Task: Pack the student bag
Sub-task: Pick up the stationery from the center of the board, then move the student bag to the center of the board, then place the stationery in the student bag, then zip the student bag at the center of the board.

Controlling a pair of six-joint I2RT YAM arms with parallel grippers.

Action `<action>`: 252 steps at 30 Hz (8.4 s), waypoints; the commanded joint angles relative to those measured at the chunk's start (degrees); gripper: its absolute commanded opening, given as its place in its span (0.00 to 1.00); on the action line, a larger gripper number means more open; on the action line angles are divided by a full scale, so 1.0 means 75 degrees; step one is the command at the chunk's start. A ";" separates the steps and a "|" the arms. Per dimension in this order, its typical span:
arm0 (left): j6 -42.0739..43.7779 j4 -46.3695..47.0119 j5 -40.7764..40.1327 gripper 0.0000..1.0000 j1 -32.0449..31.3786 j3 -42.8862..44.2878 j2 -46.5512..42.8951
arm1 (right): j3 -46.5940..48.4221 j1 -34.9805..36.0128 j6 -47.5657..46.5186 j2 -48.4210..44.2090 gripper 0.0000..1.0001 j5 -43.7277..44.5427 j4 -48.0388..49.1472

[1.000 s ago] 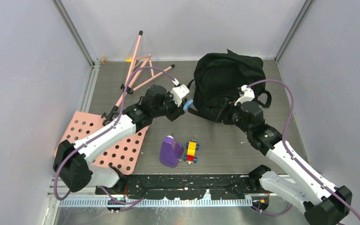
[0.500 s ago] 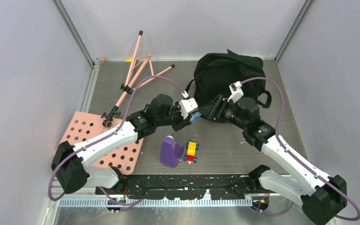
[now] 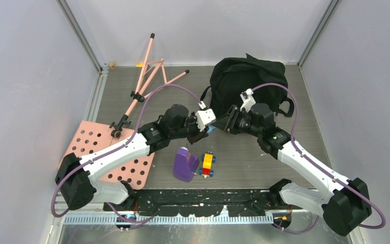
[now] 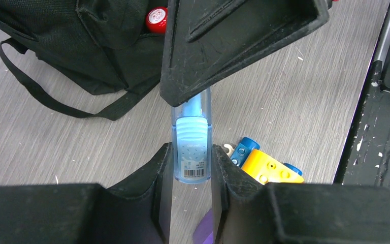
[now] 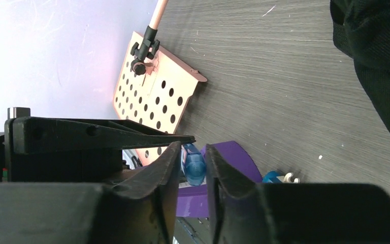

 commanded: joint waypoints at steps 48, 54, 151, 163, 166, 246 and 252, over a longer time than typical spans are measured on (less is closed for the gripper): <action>-0.5182 0.4683 -0.3461 0.32 0.0153 0.1872 0.4042 | -0.0845 0.0032 -0.4483 0.0733 0.00 0.6864 0.1575; -0.5014 0.4752 -0.3558 0.00 0.0153 0.1471 0.3599 | -0.0959 0.0032 -0.4501 0.0873 0.00 0.7243 0.1689; -0.3867 0.1588 -0.2033 0.00 0.2521 -0.0595 -0.1039 | 0.0760 0.1649 -0.3288 0.1388 0.41 0.5420 0.0046; -0.3094 0.0419 -0.1790 0.59 0.2427 -0.0038 -0.1587 | 0.0330 0.0869 -0.3255 0.0296 0.57 0.5378 -0.0630; -0.2890 0.0173 -0.2042 0.64 0.2073 0.0134 -0.1755 | 0.0211 0.0201 -0.3214 0.0225 0.63 0.4378 -0.0585; -0.3947 0.2370 -0.2913 0.56 -0.0882 -0.0739 -0.0331 | 0.0593 0.1415 -0.1610 0.0759 0.00 0.6227 0.0493; -0.4283 0.3930 -0.4012 0.53 -0.1716 -0.1566 0.0185 | 0.0595 0.1415 -0.1342 0.0588 0.00 0.6406 0.0404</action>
